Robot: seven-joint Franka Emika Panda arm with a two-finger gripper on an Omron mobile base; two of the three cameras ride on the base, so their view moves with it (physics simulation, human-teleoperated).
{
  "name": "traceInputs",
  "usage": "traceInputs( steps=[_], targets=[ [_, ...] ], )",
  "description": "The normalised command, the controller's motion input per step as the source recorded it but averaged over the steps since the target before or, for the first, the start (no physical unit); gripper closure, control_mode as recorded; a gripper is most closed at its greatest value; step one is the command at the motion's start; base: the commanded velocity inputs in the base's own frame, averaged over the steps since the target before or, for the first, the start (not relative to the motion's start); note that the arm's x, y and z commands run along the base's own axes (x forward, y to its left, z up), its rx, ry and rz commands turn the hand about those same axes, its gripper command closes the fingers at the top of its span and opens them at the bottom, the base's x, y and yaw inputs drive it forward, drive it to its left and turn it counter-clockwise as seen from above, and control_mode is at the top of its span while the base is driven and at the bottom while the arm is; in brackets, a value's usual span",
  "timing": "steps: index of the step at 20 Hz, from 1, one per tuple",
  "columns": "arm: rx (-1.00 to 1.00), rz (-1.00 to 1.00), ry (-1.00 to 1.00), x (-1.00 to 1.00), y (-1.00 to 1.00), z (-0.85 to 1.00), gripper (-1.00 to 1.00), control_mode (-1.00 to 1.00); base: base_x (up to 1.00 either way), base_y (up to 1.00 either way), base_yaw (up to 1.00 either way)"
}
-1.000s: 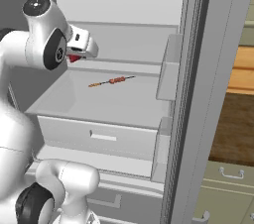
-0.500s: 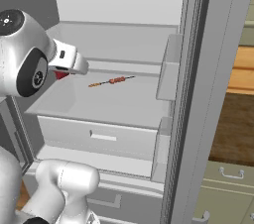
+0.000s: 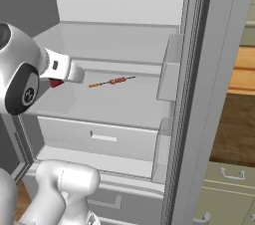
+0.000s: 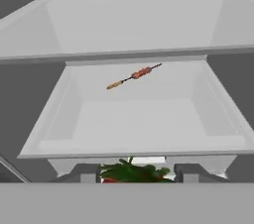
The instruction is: Take the strawberry from the fridge and place it on top of the pancake, located on the dining counter.
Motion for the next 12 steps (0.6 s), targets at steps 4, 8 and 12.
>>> traceInputs(
  steps=[4,8,12],
  targets=[
    [0.00,0.00,-0.04,-0.48,0.00,-0.05,1.00,1.00,-0.20,0.00,0.00],
    [0.00,0.00,0.00,0.00,0.00,0.00,1.00,1.00,-1.00,0.00,-0.02],
    [0.00,0.00,0.00,0.00,0.00,0.00,1.00,1.00,-1.00,0.05,-0.19]
  ],
)
